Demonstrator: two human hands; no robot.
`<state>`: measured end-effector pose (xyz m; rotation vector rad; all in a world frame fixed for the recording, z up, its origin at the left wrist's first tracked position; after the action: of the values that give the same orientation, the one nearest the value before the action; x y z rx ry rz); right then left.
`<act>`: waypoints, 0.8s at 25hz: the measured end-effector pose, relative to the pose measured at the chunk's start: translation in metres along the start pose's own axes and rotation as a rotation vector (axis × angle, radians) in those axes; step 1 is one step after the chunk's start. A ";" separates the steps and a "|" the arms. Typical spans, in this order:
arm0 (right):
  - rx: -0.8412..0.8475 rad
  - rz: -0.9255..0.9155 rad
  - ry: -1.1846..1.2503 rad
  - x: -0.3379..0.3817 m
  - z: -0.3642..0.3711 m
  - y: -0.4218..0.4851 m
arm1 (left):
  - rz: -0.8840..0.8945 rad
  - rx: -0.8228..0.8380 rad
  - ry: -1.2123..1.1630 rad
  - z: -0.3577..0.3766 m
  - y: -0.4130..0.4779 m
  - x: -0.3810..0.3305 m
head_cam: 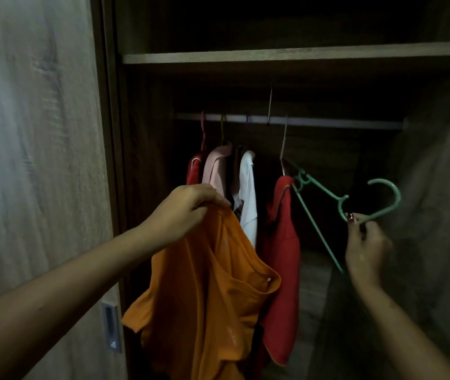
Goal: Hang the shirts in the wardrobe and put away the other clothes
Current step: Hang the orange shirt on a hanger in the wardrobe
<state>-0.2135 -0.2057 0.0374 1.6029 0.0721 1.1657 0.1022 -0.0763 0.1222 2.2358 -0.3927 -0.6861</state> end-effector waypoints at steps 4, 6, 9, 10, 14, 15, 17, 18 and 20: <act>-0.117 0.129 0.407 0.062 -0.045 -0.024 | -0.036 0.101 -0.032 0.009 -0.004 0.002; -0.128 0.316 0.726 0.100 -0.048 -0.019 | -0.072 0.135 -0.082 0.014 -0.007 0.001; 0.008 0.471 1.110 0.155 -0.028 -0.016 | -0.134 0.161 -0.178 0.018 -0.010 0.001; 0.054 0.503 1.165 0.166 -0.017 -0.021 | -0.145 0.167 -0.212 0.018 -0.011 -0.002; 0.309 0.473 0.910 0.165 0.028 -0.068 | -0.192 0.099 -0.335 0.004 -0.010 -0.015; 0.372 0.461 0.825 0.153 0.036 -0.080 | -0.231 0.060 -0.356 -0.004 -0.011 -0.015; 0.446 0.451 0.657 0.119 0.044 -0.093 | -0.318 -0.025 -0.396 -0.021 -0.013 -0.008; 0.475 0.451 0.587 0.104 0.045 -0.095 | -0.347 -0.037 -0.398 -0.028 -0.017 -0.004; 0.528 0.399 0.465 0.084 0.042 -0.093 | -0.390 0.024 -0.355 -0.034 -0.025 0.004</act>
<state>-0.0949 -0.1494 0.0227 1.8110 0.4048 1.9384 0.1273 -0.0423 0.1221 2.2336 -0.1314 -1.2985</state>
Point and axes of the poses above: each hand's wrist, its own y-axis towards the middle knuckle, its own z-axis out of the palm, x = y × z, the point moved 6 cm from there along y, towards the middle knuckle, and after that the axes turned 12 degrees about -x, right-handed, at the moved point
